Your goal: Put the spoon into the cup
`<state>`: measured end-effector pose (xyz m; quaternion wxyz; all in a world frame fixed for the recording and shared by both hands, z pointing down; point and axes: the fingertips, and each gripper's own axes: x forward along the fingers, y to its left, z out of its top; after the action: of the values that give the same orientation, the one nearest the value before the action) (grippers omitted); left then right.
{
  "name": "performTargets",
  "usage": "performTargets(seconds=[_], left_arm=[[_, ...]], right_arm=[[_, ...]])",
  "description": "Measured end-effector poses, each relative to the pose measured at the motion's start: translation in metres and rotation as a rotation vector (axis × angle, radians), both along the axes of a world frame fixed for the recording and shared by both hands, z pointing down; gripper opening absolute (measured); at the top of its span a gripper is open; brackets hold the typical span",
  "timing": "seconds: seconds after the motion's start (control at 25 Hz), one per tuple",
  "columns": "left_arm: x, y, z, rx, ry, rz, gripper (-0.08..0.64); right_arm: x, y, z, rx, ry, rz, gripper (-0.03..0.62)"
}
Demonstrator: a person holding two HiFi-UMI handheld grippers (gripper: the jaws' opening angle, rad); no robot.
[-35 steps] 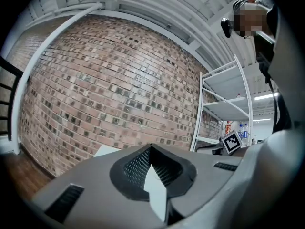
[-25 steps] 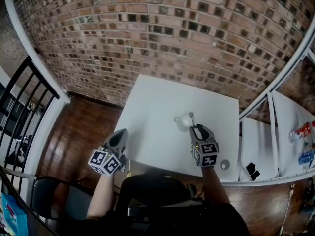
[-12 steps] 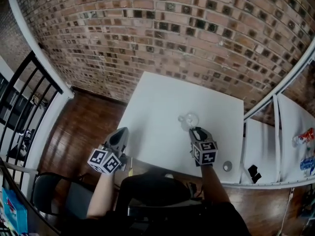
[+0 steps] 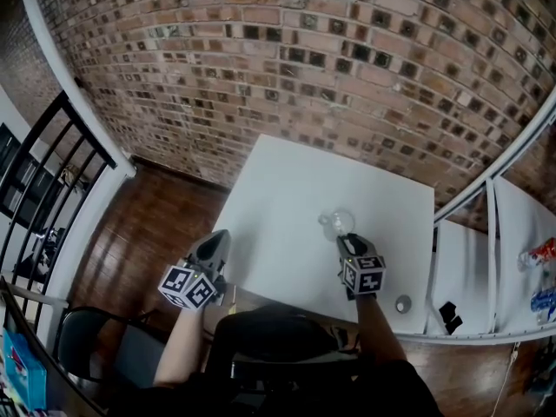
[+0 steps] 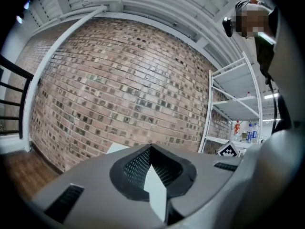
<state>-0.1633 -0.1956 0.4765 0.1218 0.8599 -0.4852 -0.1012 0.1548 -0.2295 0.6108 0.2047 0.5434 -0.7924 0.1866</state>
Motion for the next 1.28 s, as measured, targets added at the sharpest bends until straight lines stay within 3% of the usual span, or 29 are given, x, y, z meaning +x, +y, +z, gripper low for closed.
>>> performTargets(seconds=[0.48,0.68,1.04,1.28], left_arm=[[-0.003,-0.012,-0.007,0.010,0.005,-0.001,-0.008],[-0.005,-0.016,-0.007,0.010,0.008,0.008,-0.008],[0.001,-0.024,-0.012,0.033,-0.006,0.065,-0.008],[0.012,-0.028,-0.025,0.071,0.018,0.111,-0.008]], right_arm=[[0.001,-0.015,0.006,-0.013,0.019,0.002,0.137],[0.000,-0.017,-0.001,0.017,0.021,0.014,0.167],[0.010,-0.008,-0.031,0.108,0.009,0.079,0.167],[0.038,0.012,-0.059,0.194,0.028,0.190,0.008]])
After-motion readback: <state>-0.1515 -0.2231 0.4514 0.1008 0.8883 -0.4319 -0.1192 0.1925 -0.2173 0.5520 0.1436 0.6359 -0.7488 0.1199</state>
